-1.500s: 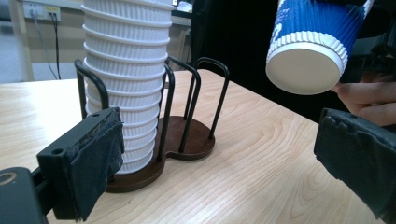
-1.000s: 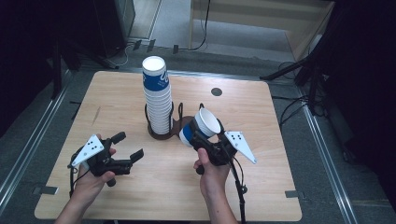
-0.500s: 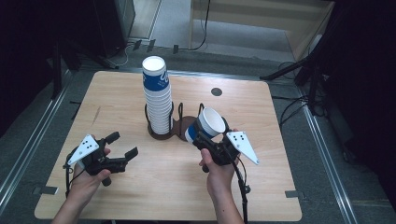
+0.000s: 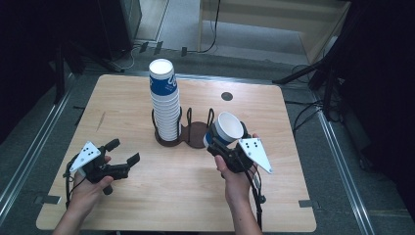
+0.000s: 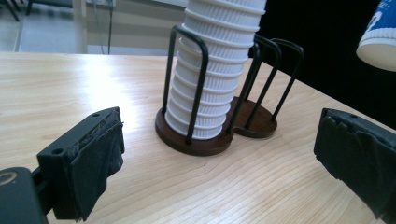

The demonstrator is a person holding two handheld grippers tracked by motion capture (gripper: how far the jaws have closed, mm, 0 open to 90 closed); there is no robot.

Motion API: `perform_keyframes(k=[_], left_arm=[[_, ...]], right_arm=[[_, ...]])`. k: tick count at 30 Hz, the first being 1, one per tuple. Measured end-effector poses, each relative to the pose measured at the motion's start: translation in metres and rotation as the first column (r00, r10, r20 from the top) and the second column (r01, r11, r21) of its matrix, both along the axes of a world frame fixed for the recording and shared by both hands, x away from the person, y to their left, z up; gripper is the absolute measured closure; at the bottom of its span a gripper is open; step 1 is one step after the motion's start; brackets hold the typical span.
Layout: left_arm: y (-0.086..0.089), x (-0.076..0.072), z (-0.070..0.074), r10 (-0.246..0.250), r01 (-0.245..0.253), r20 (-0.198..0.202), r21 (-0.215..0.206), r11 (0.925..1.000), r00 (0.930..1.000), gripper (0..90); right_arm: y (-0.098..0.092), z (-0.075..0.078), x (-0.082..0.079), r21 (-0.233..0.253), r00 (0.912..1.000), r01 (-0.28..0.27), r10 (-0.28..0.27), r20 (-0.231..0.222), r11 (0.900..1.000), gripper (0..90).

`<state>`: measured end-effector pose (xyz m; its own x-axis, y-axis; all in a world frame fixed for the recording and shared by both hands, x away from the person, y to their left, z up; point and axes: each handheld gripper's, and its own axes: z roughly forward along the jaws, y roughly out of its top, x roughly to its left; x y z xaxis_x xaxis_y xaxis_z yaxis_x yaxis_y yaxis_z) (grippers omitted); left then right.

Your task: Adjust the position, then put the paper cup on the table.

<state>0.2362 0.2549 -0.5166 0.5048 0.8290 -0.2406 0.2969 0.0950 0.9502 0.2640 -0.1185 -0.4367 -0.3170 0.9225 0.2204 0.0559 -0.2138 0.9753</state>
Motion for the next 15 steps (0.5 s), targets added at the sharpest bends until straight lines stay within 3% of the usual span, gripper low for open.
perform_keyframes(k=[8,15], left_arm=[[0.008,0.0,-0.006,0.029,-0.029,-0.022,0.007,0.9996,0.9993,2.3],[0.016,-0.002,-0.012,0.071,-0.071,-0.004,0.005,0.9975,0.9975,2.5]], right_arm=[[-0.013,0.002,0.005,-0.04,0.9986,0.049,-0.049,0.019,0.998,11.9],[-0.024,0.004,0.01,-0.056,0.9963,0.084,-0.082,0.024,0.995,11.9]])
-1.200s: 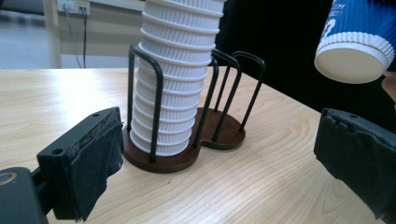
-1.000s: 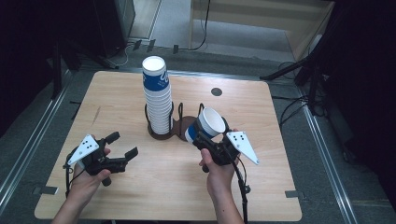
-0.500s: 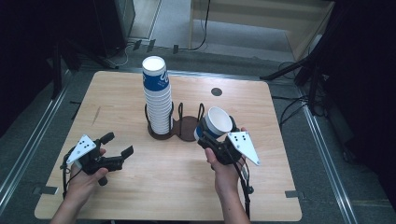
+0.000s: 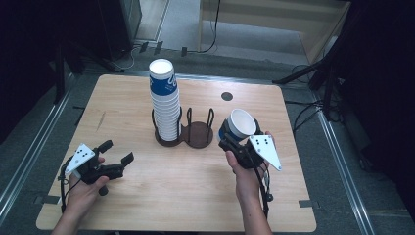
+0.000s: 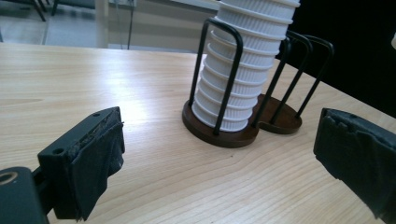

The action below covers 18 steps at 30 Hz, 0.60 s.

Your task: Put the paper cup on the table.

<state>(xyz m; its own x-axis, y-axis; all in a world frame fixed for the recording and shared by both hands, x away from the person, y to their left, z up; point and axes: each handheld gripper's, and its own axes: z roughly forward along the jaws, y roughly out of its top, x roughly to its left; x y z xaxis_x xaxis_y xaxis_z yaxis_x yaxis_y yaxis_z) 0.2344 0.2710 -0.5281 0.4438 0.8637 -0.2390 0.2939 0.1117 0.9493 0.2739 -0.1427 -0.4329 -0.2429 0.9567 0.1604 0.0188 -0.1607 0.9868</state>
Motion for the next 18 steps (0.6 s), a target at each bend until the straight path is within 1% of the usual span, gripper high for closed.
perform_keyframes(k=[2,3,4,5,7,8,10,11,16,18], left_arm=[[0.002,0.0,-0.002,0.008,-0.008,-0.001,-0.008,0.9999,1.0,2.5],[0.002,0.0,-0.003,0.01,-0.01,-0.003,-0.005,0.9999,0.9999,2.5],[0.002,0.0,-0.005,0.014,-0.014,-0.001,-0.001,0.9999,0.9999,2.5],[0.003,0.0,-0.005,0.022,-0.022,-0.001,0.015,0.9997,0.9998,2.5],[0.004,-0.001,-0.006,0.033,-0.033,0.015,0.011,0.9994,0.9994,2.5],[0.005,-0.001,-0.007,0.042,-0.042,0.019,0.011,0.9991,0.9989,2.5],[0.007,-0.002,-0.009,0.058,-0.059,0.028,0.013,0.9982,0.9979,2.5],[0.008,-0.001,-0.011,0.065,-0.066,0.028,0.015,0.9977,0.9975,2.5],[0.011,0.0,-0.017,0.093,-0.093,0.017,0.027,0.9953,0.9956,2.5],[0.011,0.0,-0.019,0.1,-0.1,0.016,0.042,0.9941,0.9949,2.5]], right_arm=[[-0.003,0.0,0.002,-0.003,0.9999,0.01,-0.01,0.001,1.0,11.9],[-0.004,0.0,0.002,-0.004,0.9999,0.014,-0.014,0.001,1.0,11.9],[-0.005,0.0,0.003,-0.008,0.9999,0.017,-0.017,0.0,1.0,11.9],[-0.005,0.0,0.003,-0.009,0.9998,0.02,-0.02,0.001,1.0,11.9],[-0.007,0.0,0.005,-0.014,0.9997,0.024,-0.024,-0.003,1.0,11.9],[-0.007,0.0,0.005,-0.013,0.9997,0.025,-0.025,-0.003,1.0,11.9],[-0.009,0.001,0.007,0.007,0.9999,0.014,-0.014,-0.006,1.0,11.9],[-0.009,0.002,0.008,0.011,0.9999,0.014,-0.014,-0.005,1.0,11.9],[-0.011,0.004,0.014,-0.009,0.9996,0.028,-0.028,-0.002,1.0,11.9],[-0.012,0.004,0.016,-0.01,0.9994,0.034,-0.034,0.001,0.999,11.9]])
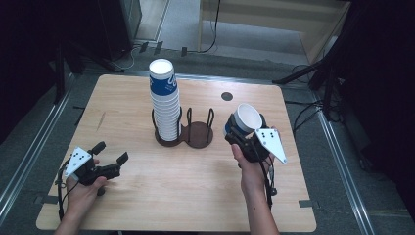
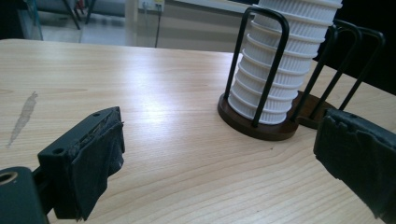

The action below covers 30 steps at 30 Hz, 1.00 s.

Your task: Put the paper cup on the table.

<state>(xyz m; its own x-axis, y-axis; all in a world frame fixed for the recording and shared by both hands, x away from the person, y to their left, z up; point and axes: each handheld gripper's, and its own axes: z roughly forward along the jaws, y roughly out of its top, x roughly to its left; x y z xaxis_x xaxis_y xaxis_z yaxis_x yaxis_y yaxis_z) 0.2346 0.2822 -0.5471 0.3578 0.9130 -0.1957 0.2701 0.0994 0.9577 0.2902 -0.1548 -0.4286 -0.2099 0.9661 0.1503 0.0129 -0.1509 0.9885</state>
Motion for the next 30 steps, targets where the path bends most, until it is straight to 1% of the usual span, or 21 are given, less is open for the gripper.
perform_keyframes(k=[4,5,7,9,14,17,21,23,25,28,30], left_arm=[[0.0,0.001,-0.002,0.009,-0.008,-0.012,0.014,0.9999,0.9999,2.5],[0.0,0.001,-0.004,0.013,-0.013,-0.007,0.016,0.9998,0.9999,2.5],[0.001,0.001,-0.005,0.031,-0.031,-0.008,0.015,0.9994,0.9995,2.5],[0.002,0.001,-0.005,0.037,-0.037,-0.004,0.011,0.9992,0.9993,2.5],[0.004,0.001,-0.005,0.045,-0.045,-0.015,-0.007,0.999,0.9989,2.4],[0.003,0.0,-0.005,0.045,-0.045,-0.021,0.002,0.999,0.9988,2.5],[0.002,0.0,-0.005,0.051,-0.051,-0.017,0.017,0.9985,0.9985,2.5],[0.002,0.0,-0.005,0.054,-0.054,-0.017,0.014,0.9984,0.9984,2.4],[0.002,0.0,-0.005,0.059,-0.058,-0.02,0.009,0.9982,0.9981,2.4],[0.002,0.0,-0.005,0.068,-0.068,-0.023,0.011,0.9977,0.9974,2.4],[0.002,0.0,-0.005,0.07,-0.07,-0.023,0.012,0.9975,0.9973,2.4]], right_arm=[[-0.001,0.0,0.006,-0.014,0.9999,0.011,-0.011,-0.002,1.0,11.9],[-0.001,0.0,0.007,-0.017,0.9999,0.011,-0.011,-0.002,1.0,11.9],[-0.002,0.0,0.01,-0.024,0.9999,0.014,-0.014,-0.005,1.0,11.9],[-0.002,-0.001,0.012,-0.029,0.9999,0.013,-0.013,-0.006,1.0,11.9],[-0.004,-0.004,0.019,-0.038,0.9998,0.019,-0.019,-0.009,0.999,11.9],[-0.003,-0.006,0.023,-0.048,0.9997,0.019,-0.02,-0.016,0.999,11.9],[-0.002,-0.009,0.028,-0.067,0.9997,0.018,-0.019,-0.016,0.998,11.9],[-0.002,-0.01,0.031,-0.084,0.9996,0.023,-0.025,-0.014,0.996,11.9],[-0.002,-0.01,0.034,-0.09,0.9994,0.029,-0.03,-0.017,0.996,11.9],[-0.001,-0.011,0.039,-0.091,0.9995,0.016,-0.018,-0.025,0.996,11.9],[0.001,-0.013,0.042,-0.108,0.9995,0.016,-0.019,-0.024,0.994,11.9]])
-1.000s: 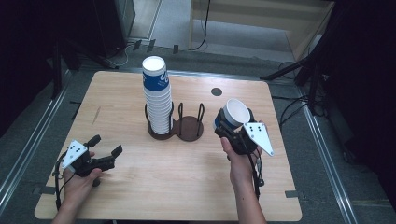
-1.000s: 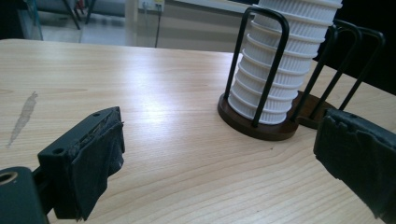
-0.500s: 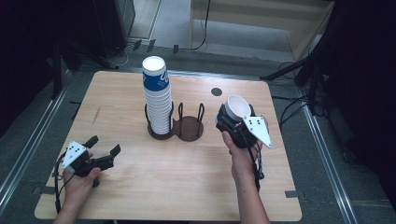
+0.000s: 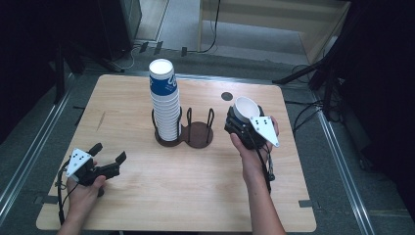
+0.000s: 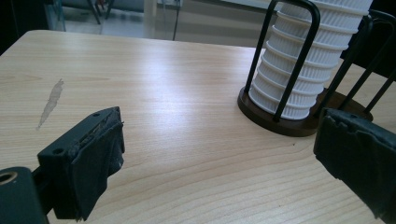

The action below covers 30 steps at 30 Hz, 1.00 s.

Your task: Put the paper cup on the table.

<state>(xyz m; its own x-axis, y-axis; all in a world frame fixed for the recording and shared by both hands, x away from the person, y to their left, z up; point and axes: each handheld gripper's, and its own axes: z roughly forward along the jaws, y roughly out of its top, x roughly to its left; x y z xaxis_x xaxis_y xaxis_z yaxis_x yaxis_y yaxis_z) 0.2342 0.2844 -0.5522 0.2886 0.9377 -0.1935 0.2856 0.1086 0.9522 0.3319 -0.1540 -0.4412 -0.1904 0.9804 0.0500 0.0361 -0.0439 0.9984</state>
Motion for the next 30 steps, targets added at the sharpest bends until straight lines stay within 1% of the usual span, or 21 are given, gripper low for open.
perform_keyframes(k=[3,5,11,14,16,21,26,30], left_arm=[[0.0,0.0,0.0,0.003,-0.003,-0.001,-0.001,1.0,1.0,2.4],[0.0,0.0,0.0,0.002,-0.002,-0.001,-0.001,1.0,1.0,2.4],[0.0,0.0,0.0,-0.001,0.001,-0.002,0.002,1.0,1.0,2.5],[0.0,0.0,0.0,-0.001,0.001,-0.002,0.003,1.0,1.0,2.4],[0.0,0.0,0.0,-0.002,0.002,-0.002,0.002,1.0,1.0,2.4],[0.0,0.0,0.0,-0.002,0.002,-0.003,0.004,1.0,1.0,2.5],[0.0,0.0,0.0,-0.002,0.002,-0.003,0.004,1.0,1.0,2.5],[0.0,0.0,0.0,-0.001,0.001,-0.003,0.003,1.0,1.0,2.5]], right_arm=[[0.002,-0.002,0.004,-0.021,0.9999,0.014,-0.013,0.006,1.0,11.9],[0.002,-0.004,0.006,-0.016,0.9997,0.024,-0.024,0.008,1.0,11.9],[0.002,-0.01,0.014,-0.037,0.9989,0.046,-0.046,0.0,0.998,11.9],[0.003,-0.012,0.017,-0.059,0.9983,0.058,-0.058,0.005,0.997,11.9],[0.003,-0.014,0.019,-0.06,0.9981,0.061,-0.06,0.012,0.996,12.0],[0.001,-0.017,0.025,-0.089,0.9957,0.091,-0.09,0.021,0.992,12.0],[0.0,-0.022,0.03,-0.122,0.9953,0.097,-0.095,0.023,0.988,12.0],[-0.001,-0.026,0.034,-0.134,0.9948,0.101,-0.1,0.018,0.986,11.9]])
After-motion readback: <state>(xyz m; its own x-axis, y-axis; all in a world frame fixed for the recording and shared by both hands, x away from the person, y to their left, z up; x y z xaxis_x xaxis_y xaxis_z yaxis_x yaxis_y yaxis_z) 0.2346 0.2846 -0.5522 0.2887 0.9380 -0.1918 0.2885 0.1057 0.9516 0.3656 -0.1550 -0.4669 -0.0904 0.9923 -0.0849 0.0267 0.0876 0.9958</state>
